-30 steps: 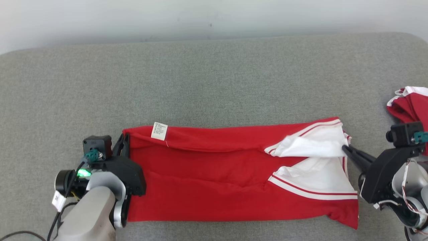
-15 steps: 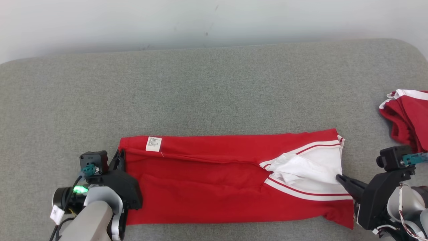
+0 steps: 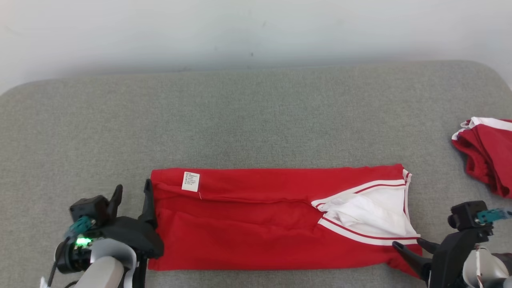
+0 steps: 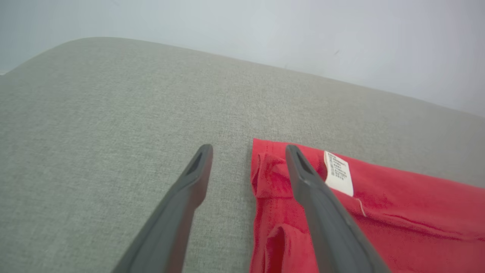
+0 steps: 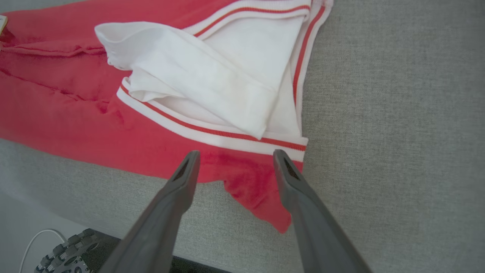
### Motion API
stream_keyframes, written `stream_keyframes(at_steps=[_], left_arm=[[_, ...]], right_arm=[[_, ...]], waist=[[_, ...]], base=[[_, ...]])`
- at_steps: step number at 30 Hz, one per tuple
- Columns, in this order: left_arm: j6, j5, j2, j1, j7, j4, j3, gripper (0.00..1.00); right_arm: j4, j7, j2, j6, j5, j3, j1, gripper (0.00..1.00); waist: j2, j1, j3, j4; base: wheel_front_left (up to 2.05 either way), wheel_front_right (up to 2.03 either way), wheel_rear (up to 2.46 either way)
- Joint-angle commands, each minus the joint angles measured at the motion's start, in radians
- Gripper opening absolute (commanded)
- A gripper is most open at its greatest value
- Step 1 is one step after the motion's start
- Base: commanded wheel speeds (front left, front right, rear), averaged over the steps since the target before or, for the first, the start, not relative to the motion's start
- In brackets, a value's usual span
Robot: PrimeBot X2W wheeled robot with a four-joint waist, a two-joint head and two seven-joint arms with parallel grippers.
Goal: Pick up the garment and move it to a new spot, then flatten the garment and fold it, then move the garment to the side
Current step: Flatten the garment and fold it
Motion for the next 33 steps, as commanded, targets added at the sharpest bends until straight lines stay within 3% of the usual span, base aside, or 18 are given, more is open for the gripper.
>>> stream_keyframes(at_steps=[1, 10, 11, 20, 33], left_arm=[[-0.011, 0.03, -0.004, 0.057, -0.004, -0.058, 0.044, 1.0], [-0.129, 0.253, -0.099, 0.289, -0.003, -0.357, 0.291, 1.0], [-0.129, 0.253, -0.099, 0.289, -0.003, -0.357, 0.291, 1.0], [-0.264, 0.408, -0.187, 0.404, -0.003, -0.455, 0.448, 1.0], [-0.326, 0.494, -0.219, 0.384, -0.003, -0.436, 0.511, 1.0]], right_arm=[[-0.008, 0.0, 0.008, -0.003, 0.004, -0.019, 0.017, 1.0], [-0.029, 0.021, 0.081, -0.003, -0.014, -0.148, 0.02, 1.0], [-0.029, 0.021, 0.081, -0.003, -0.014, -0.148, 0.02, 1.0], [0.08, 0.03, 0.16, -0.002, -0.091, -0.257, -0.103, 1.0], [0.37, -0.014, 0.226, -0.002, -0.219, -0.342, -0.232, 1.0]], waist=[[0.0, 0.0001, -0.019, 0.008], [0.0, 0.0001, -0.056, 0.018], [0.0, 0.0001, -0.056, 0.018], [0.0, 0.0001, -0.039, 0.026], [0.0, 0.0001, -0.003, 0.079]], base=[[0.0, 0.0, 0.0], [0.0, 0.0, 0.0], [0.0, 0.0, 0.0], [0.0, 0.0, 0.0], [0.0, 0.0, 0.0]])
